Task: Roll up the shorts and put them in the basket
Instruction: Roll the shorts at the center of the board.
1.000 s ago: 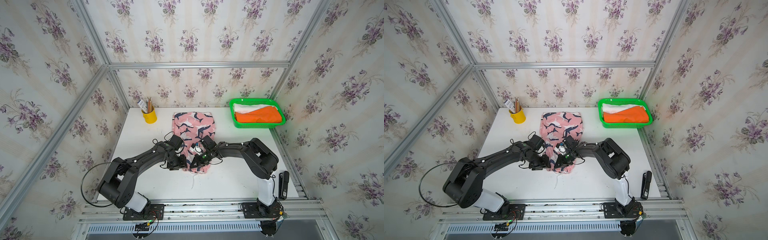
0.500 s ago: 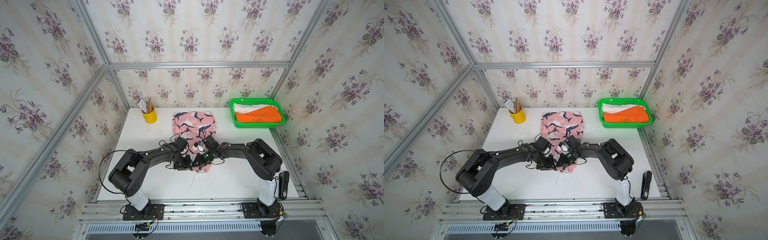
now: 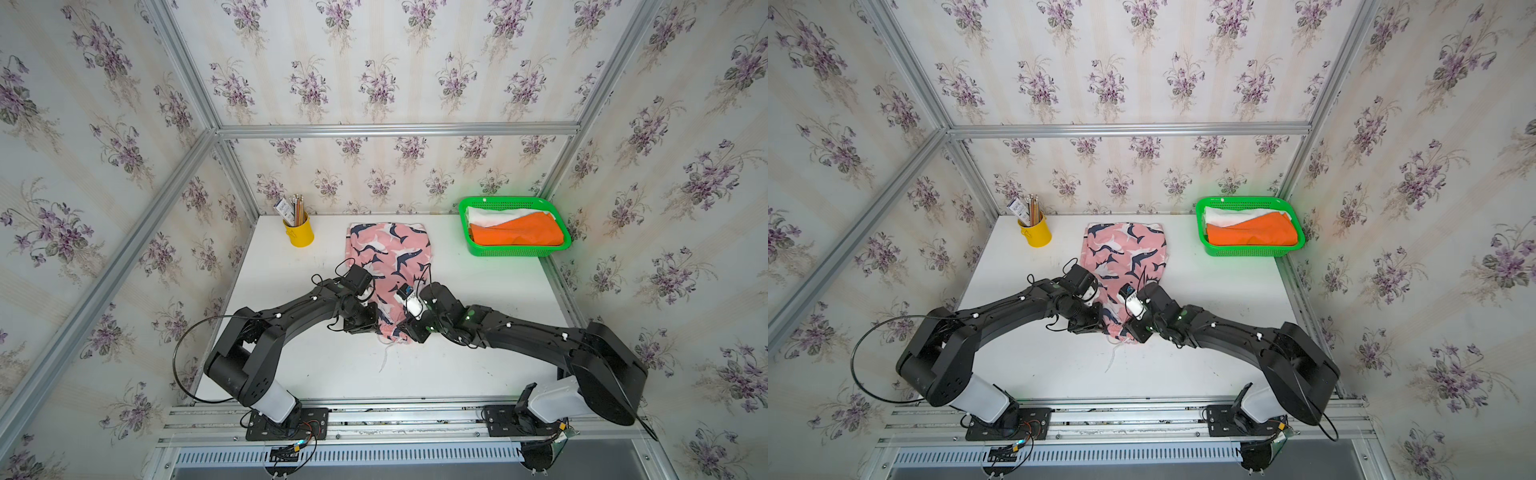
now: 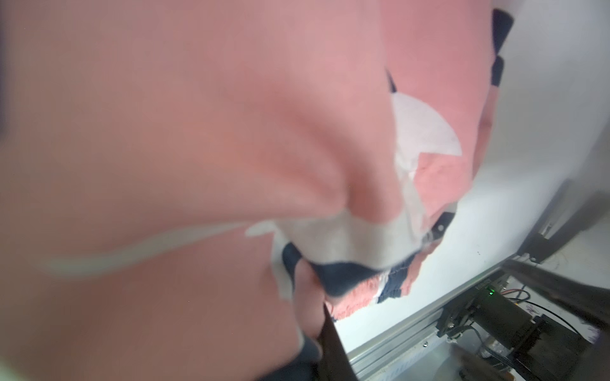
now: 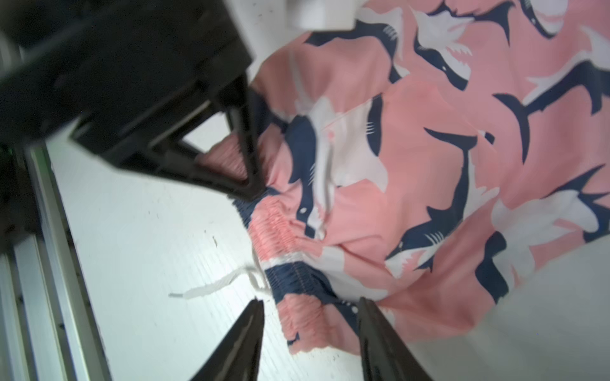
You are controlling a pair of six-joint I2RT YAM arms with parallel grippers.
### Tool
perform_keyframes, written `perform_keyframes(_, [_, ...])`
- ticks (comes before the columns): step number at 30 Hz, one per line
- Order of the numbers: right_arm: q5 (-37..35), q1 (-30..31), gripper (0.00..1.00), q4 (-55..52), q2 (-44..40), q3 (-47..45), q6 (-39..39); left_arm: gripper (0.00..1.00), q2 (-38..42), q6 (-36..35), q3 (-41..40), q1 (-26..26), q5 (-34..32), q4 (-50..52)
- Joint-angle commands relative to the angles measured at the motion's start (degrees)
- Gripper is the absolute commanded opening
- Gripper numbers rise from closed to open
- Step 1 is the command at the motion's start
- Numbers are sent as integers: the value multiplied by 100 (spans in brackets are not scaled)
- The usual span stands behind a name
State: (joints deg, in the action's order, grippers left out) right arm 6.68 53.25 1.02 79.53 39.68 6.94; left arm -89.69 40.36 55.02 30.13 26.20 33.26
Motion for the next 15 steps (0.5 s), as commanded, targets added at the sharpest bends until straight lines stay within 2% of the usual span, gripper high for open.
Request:
perform_keyframes(1, [-436, 146, 76, 1035, -156, -292, 1345, 14, 149, -104, 27, -105, 295, 282])
perform_keyframes(2, [-477, 228, 87, 1101, -146, -332, 1505, 14, 189, -123, 10, -146, 367, 314])
perform_keyframes(3, [-591, 352, 91, 1234, -164, -454, 1811, 14, 209, -171, -8, -210, 462, 342])
perform_keyframes(7, [-1574, 869, 94, 2408, -70, -1172, 3165, 14, 188, -369, 68, -336, 684, 511])
perform_keyframes(9, [-1820, 888, 100, 2728, 96, -1290, 3505, 14, 149, -435, 79, -410, 772, 562])
perform_keyframes(15, [-2307, 1047, 100, 3703, 806, -1531, 4164, 13, 84, -546, 35, -522, 1023, 617])
